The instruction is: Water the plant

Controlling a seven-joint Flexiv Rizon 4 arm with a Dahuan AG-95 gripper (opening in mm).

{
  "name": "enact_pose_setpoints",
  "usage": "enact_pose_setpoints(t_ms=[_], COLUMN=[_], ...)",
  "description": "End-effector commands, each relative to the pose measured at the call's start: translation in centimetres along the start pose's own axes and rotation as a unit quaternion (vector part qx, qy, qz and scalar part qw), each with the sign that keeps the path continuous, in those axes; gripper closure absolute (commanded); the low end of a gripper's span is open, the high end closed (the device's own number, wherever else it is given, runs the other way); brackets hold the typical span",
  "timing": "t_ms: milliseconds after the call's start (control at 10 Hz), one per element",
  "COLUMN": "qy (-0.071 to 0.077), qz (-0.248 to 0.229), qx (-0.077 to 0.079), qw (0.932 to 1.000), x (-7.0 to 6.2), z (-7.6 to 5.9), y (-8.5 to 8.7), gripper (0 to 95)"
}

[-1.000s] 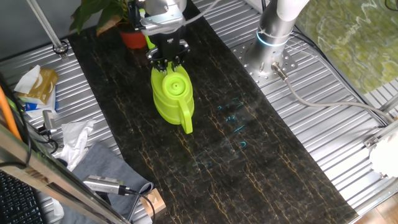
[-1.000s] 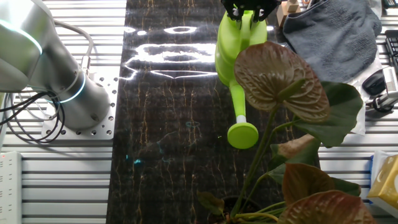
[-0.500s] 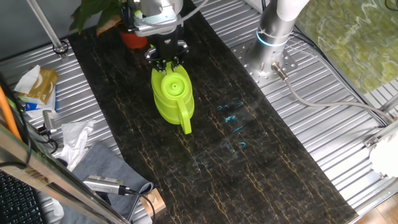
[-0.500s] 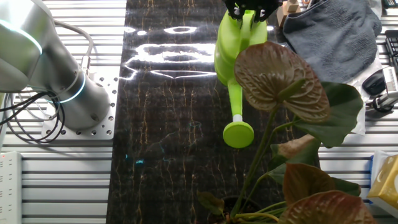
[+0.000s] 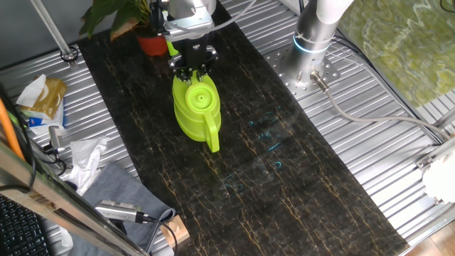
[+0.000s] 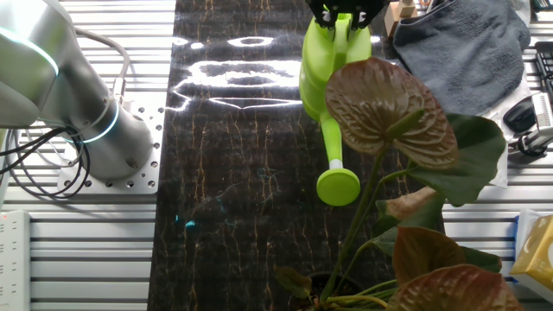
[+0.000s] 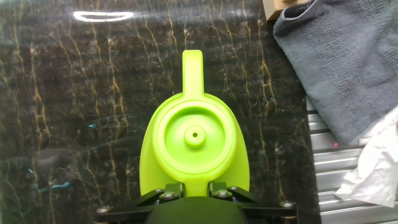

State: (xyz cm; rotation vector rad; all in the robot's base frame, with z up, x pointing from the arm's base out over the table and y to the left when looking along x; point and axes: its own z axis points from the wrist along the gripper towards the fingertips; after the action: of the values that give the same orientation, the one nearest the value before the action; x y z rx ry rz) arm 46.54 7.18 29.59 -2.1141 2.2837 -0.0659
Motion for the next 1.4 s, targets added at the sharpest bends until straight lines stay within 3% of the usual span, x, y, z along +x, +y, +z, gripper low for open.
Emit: enact_pose_setpoints(t_ms=[100,1400], qy=[0.0,-0.001], qz=[-0.002,-0.009], qx=[0.001,0.0], qw=[1.0,1.0], x=[-0.02,-0.02], z=[-0.09,-0.09], y=[-0.05,-0.05], gripper=[95.0,95.0])
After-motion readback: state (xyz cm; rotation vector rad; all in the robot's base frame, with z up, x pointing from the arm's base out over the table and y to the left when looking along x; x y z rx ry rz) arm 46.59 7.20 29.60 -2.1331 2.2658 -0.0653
